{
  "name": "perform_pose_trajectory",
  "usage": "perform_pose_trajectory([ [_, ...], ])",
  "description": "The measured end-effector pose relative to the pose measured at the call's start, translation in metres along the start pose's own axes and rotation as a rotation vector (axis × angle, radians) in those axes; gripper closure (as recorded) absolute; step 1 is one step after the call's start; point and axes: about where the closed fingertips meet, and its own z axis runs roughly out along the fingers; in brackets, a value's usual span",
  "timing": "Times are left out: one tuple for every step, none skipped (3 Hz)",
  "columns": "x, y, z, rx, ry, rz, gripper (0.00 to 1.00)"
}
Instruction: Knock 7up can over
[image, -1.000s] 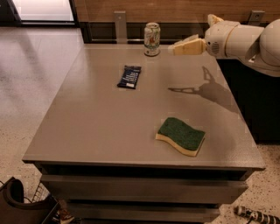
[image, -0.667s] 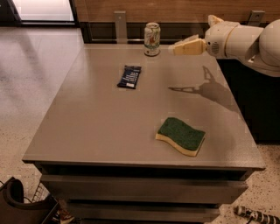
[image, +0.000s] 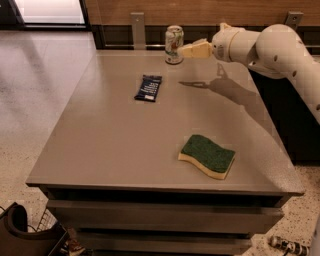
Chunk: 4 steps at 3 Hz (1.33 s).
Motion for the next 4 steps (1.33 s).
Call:
perform_pose_trajectory([
  [0.022,-0.018,0.045,0.027,0.010,0.044,0.00],
  [0.038,-0.028,0.073,0.034,0.004,0.075,0.00],
  [0.046,-0.034,0.092,0.026,-0.012,0.095,0.00],
  [0.041,-0.033,0.103,0.006,-0.050,0.101,0.00],
])
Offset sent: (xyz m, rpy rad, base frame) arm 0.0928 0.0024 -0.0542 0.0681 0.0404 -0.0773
